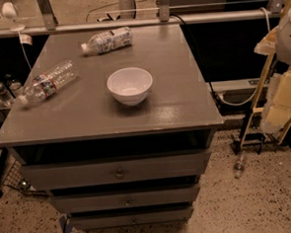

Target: Move white bowl near water bottle

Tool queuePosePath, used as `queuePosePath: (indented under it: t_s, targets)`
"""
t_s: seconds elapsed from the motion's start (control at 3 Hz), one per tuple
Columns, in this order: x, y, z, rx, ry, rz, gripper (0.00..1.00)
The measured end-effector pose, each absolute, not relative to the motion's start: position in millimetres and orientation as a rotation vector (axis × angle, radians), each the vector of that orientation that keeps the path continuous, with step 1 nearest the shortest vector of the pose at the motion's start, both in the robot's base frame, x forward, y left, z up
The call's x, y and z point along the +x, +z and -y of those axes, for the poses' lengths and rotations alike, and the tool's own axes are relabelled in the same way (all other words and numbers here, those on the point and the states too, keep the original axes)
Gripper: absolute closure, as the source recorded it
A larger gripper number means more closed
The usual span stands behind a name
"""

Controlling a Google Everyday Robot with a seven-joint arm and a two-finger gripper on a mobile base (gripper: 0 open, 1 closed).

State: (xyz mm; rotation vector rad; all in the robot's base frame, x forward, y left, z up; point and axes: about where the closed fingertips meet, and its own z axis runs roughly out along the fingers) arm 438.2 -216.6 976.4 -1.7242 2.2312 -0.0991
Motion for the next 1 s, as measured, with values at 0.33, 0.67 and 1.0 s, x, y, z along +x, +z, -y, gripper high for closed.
queuePosePath:
  t_s: [0.33,0.67,1.0]
  targets:
    - [438,976,217,-1.724,-0.099,-2.231,0.0]
    - [460,965,146,-1.94,-0.085,-1.924,0.0]
    - [479,951,67,-2.128,-0.081,-1.627,0.0]
